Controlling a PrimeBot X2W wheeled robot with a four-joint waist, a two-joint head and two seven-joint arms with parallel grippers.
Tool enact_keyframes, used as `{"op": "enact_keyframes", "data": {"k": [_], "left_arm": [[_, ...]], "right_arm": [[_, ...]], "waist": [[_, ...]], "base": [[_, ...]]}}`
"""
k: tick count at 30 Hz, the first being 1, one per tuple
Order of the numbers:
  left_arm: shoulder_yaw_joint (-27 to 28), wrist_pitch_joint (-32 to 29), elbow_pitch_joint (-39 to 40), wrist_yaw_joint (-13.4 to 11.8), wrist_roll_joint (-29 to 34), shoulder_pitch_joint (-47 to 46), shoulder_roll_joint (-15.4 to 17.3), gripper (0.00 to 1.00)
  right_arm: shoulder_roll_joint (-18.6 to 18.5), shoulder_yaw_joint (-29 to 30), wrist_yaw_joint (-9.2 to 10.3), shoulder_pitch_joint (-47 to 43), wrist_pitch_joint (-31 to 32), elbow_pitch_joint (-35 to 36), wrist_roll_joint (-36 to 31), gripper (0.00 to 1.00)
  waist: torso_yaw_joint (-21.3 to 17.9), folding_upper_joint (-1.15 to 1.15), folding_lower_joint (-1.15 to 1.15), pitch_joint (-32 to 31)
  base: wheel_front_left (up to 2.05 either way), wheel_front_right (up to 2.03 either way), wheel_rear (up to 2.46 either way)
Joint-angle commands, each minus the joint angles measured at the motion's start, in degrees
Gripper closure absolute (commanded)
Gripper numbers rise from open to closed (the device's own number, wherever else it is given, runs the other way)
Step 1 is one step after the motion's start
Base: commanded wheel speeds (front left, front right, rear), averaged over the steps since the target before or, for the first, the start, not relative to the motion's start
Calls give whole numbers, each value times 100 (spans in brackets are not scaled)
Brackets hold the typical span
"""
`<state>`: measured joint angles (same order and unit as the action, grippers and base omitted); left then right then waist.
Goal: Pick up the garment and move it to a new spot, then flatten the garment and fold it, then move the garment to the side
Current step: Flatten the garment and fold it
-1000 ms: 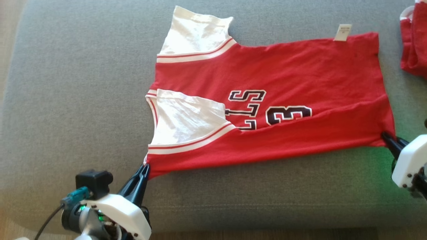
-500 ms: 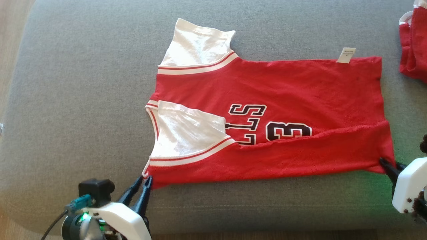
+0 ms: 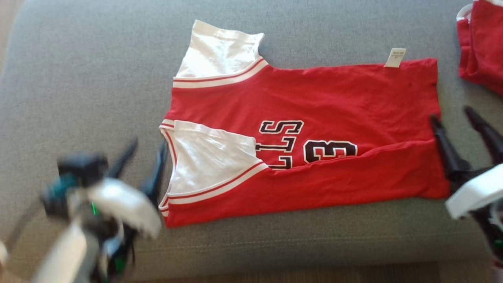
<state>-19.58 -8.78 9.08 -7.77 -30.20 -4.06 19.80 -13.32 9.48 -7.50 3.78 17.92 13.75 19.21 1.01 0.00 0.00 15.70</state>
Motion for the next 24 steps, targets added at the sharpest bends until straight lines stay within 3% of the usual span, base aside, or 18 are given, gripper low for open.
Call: {"op": "enact_keyframes", "data": {"k": [1, 7, 12, 18, 24], "left_arm": [[255, -46, 178, 51, 79, -573, 167, 0], [222, -527, -489, 544, 159, -2602, 351, 0], [97, -1175, -1832, 1127, -19, -4115, 512, 0], [-224, -1652, -2991, 1440, -26, -5217, 770, 0], [-680, -1947, -3793, 1518, -132, -5876, 998, 0]], "right_arm": [[-30, -154, 1, 128, -126, 170, -25, 0], [226, -702, 1, 503, -868, -185, 67, 0], [197, -1175, 1, 975, -1193, -565, 246, 0], [41, -1534, 1, 1468, -1378, -810, 325, 0], [-63, -1710, 1, 1785, -1506, -941, 379, 0]], "waist": [[-33, 0, 0, 92], [-261, 0, 0, 456], [-588, 0, 0, 891], [-902, 0, 0, 1320], [-1075, 0, 0, 1576]], "base": [[0, 0, 0], [0, 0, 0], [0, 0, 0], [0, 0, 0], [0, 0, 0]]}}
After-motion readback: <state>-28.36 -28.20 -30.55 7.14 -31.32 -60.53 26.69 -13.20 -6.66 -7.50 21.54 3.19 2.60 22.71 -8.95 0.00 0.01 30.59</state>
